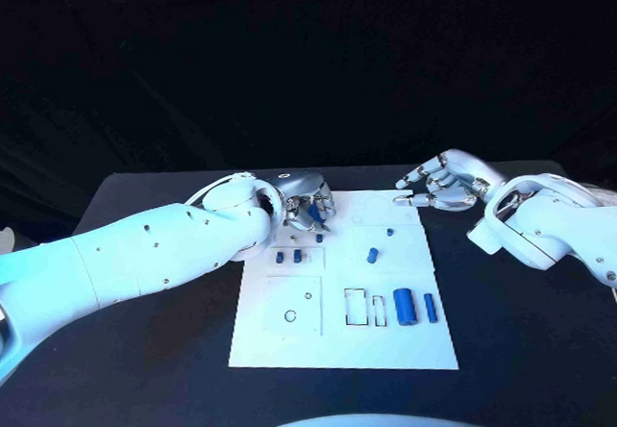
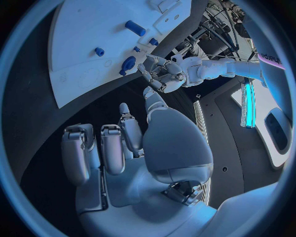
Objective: Assemble the parts on the task board
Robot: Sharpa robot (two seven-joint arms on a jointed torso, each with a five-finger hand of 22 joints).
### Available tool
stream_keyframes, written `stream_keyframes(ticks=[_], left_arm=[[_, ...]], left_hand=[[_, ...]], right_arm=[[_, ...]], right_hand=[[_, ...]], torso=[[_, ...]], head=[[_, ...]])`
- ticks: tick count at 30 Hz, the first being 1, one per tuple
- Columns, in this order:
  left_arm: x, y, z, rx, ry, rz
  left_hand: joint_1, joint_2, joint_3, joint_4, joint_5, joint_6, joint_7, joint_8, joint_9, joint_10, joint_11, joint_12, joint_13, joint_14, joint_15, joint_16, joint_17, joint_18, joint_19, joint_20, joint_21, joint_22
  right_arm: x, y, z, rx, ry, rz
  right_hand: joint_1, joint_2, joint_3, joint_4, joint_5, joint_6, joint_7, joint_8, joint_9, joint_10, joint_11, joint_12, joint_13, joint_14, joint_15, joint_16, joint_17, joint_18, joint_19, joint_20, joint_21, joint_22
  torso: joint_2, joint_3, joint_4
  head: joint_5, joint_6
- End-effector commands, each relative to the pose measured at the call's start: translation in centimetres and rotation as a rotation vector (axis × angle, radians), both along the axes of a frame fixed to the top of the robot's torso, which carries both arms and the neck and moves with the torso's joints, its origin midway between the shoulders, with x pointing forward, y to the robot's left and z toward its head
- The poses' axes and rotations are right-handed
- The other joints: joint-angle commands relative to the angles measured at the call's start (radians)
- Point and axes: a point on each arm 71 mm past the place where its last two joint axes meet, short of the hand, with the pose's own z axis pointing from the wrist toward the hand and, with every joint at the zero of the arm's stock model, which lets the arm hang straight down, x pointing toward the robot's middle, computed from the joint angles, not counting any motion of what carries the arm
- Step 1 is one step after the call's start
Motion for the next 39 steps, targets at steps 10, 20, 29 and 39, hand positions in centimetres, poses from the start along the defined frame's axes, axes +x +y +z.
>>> stream_keyframes(ticks=[10, 20, 29, 39], left_arm=[[0.1, -0.3, -1.1, 0.142, 0.032, -0.018], [0.1, -0.4, -1.7, 0.168, 0.06, -0.018], [0.1, -0.4, -2.3, 0.176, 0.074, -0.006], [0.2, -0.4, -2.6, 0.175, 0.074, 0.004]], left_hand=[[-0.007, 0.01, 0.019, -0.003, -0.003, 0.044, 0.0, -0.032, -0.016, 0.05, -0.001, -0.044, -0.032, 0.048, -0.005, -0.006, -0.036, -0.035, 0.036, -0.004, 0.131, 0.116], [-0.005, 0.011, 0.037, -0.006, 0.001, 0.06, -0.001, -0.047, -0.023, 0.071, -0.003, -0.067, -0.046, 0.046, -0.007, -0.009, -0.056, -0.041, 0.038, -0.006, 0.171, 0.153], [0.0, 0.014, 0.06, -0.011, 0.003, 0.072, 0.0, -0.059, -0.029, 0.087, -0.003, -0.085, -0.054, 0.046, -0.008, -0.007, -0.064, -0.044, 0.038, -0.006, 0.194, 0.176], [0.009, 0.02, 0.101, -0.023, 0.0, 0.09, -0.002, -0.071, -0.034, 0.111, -0.006, -0.102, -0.06, 0.045, -0.01, 0.0, -0.07, -0.048, 0.037, -0.007, 0.225, 0.206]], right_arm=[[-0.1, 0.2, 0.0, 0.001, 0.0, 0.016], [0.0, 0.3, -0.1, 0.002, 0.0, 0.019], [0.0, 0.4, -0.1, 0.002, 0.001, 0.02], [0.0, 0.4, -0.1, 0.002, 0.001, 0.022]], right_hand=[[0.007, 0.004, -0.005, -0.004, 0.005, -0.001, -0.001, 0.002, 0.001, -0.004, -0.001, 0.0, 0.054, 0.073, 0.003, -0.005, 0.113, 0.004, 0.06, -0.003, -0.004, 0.189], [0.008, 0.005, -0.005, -0.004, 0.006, -0.001, -0.001, 0.002, 0.001, -0.004, -0.001, 0.0, 0.054, 0.073, 0.003, -0.005, 0.114, 0.004, 0.059, -0.003, -0.005, 0.189], [0.008, 0.005, -0.005, -0.004, 0.006, -0.001, -0.001, 0.002, 0.001, -0.004, -0.001, 0.0, 0.054, 0.073, 0.003, -0.005, 0.114, 0.004, 0.059, -0.003, -0.005, 0.189], [0.008, 0.005, -0.005, -0.004, 0.006, -0.001, -0.001, 0.002, 0.001, -0.004, -0.001, 0.0, 0.054, 0.073, 0.003, -0.005, 0.114, 0.004, 0.059, -0.003, -0.005, 0.189]], torso=[[0.0, 0.0002, 0.0011], [-0.001, -0.0001, 0.0008], [0.001, -0.0002, 0.0003], [-0.001, 0.0003, 0.0011]], head=[[-0.001, -0.003], [-0.002, -0.004], [-0.003, -0.006], [-0.004, -0.009]])
